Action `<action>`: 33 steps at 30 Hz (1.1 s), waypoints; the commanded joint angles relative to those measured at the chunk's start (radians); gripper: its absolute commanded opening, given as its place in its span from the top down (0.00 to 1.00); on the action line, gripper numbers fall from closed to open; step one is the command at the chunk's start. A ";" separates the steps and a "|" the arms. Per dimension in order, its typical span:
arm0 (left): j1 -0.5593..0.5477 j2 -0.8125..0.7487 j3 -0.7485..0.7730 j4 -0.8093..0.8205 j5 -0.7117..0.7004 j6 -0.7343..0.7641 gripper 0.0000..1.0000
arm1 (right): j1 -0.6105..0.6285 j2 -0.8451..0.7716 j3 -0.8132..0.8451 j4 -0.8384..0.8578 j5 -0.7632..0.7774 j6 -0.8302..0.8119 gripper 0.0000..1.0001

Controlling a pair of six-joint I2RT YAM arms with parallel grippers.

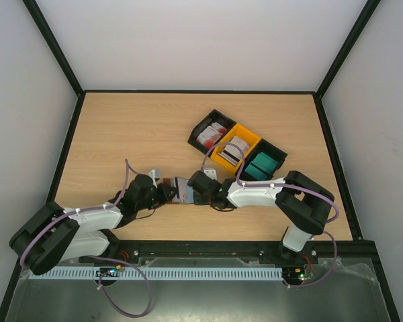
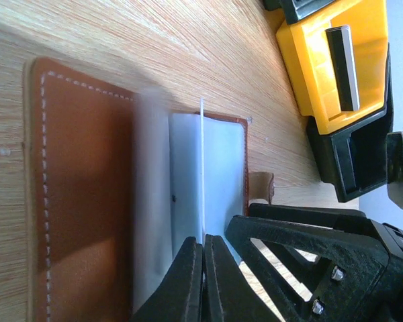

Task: Put the credit cards into the card holder
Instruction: Insert the credit card into the card holder.

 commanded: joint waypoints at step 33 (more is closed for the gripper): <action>0.003 0.067 -0.023 0.060 0.053 -0.093 0.98 | 0.002 0.017 -0.044 0.064 -0.062 0.082 0.69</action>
